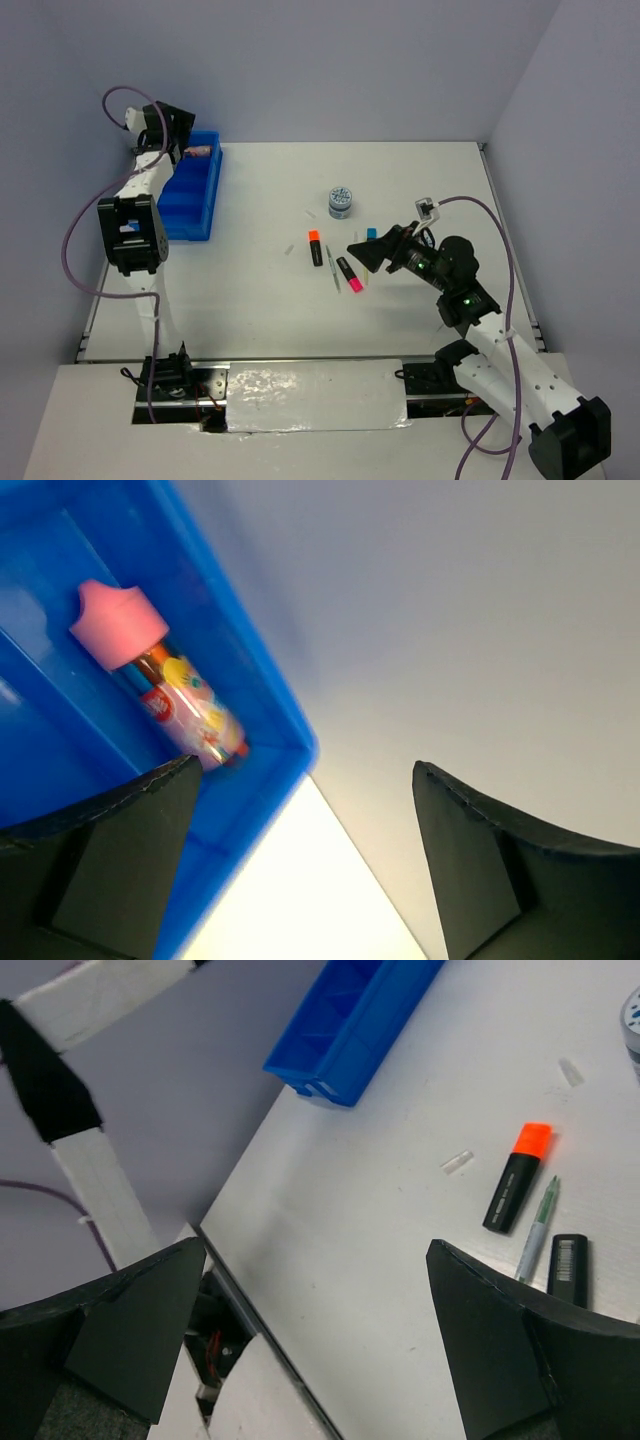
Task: Sort the stationery into containers
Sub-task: Place the stationery in the storage box, then pick up the pen from the center of the board, then close the pen cap on the pen.
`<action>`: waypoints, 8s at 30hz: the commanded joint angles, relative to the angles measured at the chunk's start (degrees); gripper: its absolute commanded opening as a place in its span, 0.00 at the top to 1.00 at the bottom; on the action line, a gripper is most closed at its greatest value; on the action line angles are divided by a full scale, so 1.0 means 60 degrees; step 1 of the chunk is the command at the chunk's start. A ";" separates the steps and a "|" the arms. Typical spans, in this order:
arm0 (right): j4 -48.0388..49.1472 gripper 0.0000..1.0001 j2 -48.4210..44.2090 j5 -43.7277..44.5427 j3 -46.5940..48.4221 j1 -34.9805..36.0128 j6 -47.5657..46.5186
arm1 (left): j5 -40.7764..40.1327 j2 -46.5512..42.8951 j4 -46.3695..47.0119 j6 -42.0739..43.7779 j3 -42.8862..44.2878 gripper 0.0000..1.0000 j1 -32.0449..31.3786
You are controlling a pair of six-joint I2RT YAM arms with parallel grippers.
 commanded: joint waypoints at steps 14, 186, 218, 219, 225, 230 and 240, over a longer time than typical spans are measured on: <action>-0.2936 0.08 0.3480 0.2702 0.2784 0.1196 -0.2492 | 0.0605 -0.9599 -0.3814 0.4657 -0.4414 0.01 -0.1598; 0.0020 1.00 0.1506 0.3965 0.1161 0.5725 -0.0648 | 0.3359 -1.3281 0.5778 0.1142 -1.2768 1.00 -0.7355; -0.0362 1.00 0.1579 0.3774 0.1410 0.5798 -0.0823 | 0.3126 -1.2958 0.5471 0.1640 -1.2402 1.00 -0.7531; -0.0391 1.00 0.1608 0.3789 0.1410 0.5812 -0.0823 | 0.3140 -1.2929 0.5485 0.1640 -1.2358 1.00 -0.7531; -0.0435 1.00 0.1682 0.3745 0.1425 0.5856 -0.0867 | 0.3154 -1.2812 0.5690 0.1552 -1.2343 1.00 -0.7531; -0.0405 1.00 0.1418 0.3920 0.1308 0.5871 -0.0838 | 0.3198 -1.2768 0.5558 0.1655 -1.2240 1.00 -0.7517; -0.0830 1.00 0.1432 0.4448 0.1498 0.5857 -0.0882 | 0.3345 -1.2724 0.5617 0.1640 -1.2358 1.00 -0.7531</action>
